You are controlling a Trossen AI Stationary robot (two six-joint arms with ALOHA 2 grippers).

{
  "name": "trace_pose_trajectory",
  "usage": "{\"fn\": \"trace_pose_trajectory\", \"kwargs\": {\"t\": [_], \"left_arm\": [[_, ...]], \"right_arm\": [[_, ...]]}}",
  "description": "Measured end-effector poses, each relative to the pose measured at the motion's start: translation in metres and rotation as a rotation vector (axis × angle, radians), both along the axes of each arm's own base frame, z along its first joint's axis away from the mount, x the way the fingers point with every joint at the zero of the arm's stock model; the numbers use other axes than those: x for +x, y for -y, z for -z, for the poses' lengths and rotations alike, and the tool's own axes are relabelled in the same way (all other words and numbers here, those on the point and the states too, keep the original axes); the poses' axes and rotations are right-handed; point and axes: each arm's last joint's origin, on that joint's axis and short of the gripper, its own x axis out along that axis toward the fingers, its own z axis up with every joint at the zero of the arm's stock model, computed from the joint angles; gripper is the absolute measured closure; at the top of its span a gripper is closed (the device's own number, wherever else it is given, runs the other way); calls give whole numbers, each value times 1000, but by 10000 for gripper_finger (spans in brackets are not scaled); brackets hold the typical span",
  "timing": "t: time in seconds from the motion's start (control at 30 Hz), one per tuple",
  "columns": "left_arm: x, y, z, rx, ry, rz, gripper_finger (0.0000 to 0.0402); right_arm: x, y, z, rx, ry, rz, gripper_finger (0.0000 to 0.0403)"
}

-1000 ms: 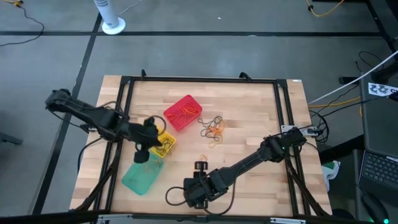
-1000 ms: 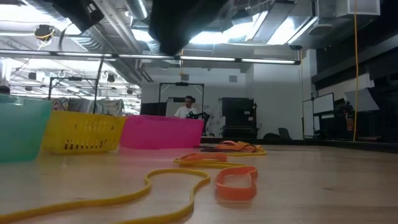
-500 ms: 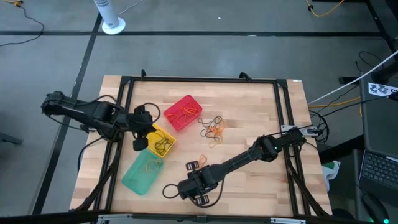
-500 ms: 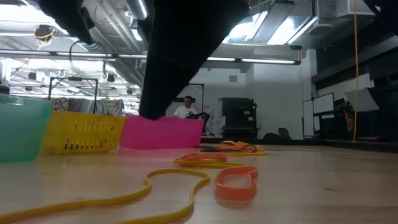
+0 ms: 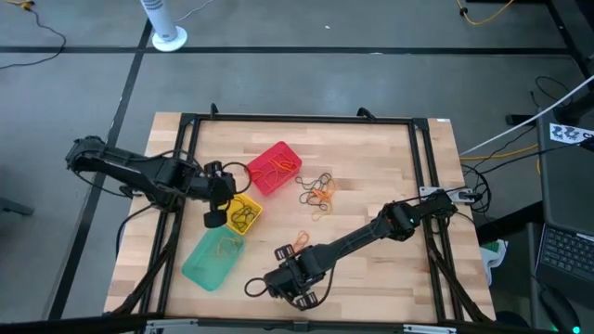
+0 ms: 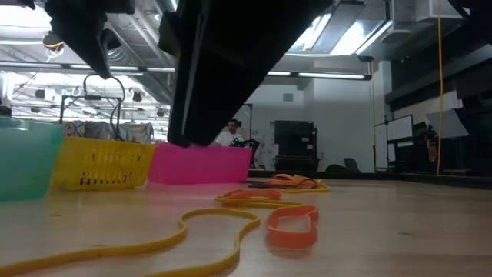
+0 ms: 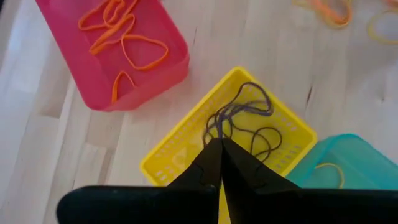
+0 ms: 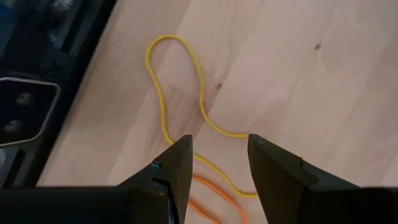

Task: Sort rubber bands into baskets
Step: Put the black rubber band into the yellow bin, then put the yellow rubber band into the light blue bin

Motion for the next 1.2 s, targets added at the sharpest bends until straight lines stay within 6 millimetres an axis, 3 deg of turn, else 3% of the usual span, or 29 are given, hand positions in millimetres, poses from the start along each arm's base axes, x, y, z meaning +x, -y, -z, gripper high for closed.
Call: {"fn": "trace_pose_trajectory", "kwargs": {"t": [0.37, 0.63, 0.77, 1.2], "left_arm": [[10, 3, 10, 8, -65, 4, 392], [10, 3, 11, -32, -64, -13, 285], [10, 3, 11, -32, -64, -12, 252], [10, 4, 10, -41, -57, -29, 248]], "right_arm": [[2, -1, -1, 10, 26, -50, 246], [2, -1, -1, 10, 27, -52, 246], [2, -2, -1, 4, 31, -82, 246], [1, -3, -1, 25, 29, -164, 246]]}}
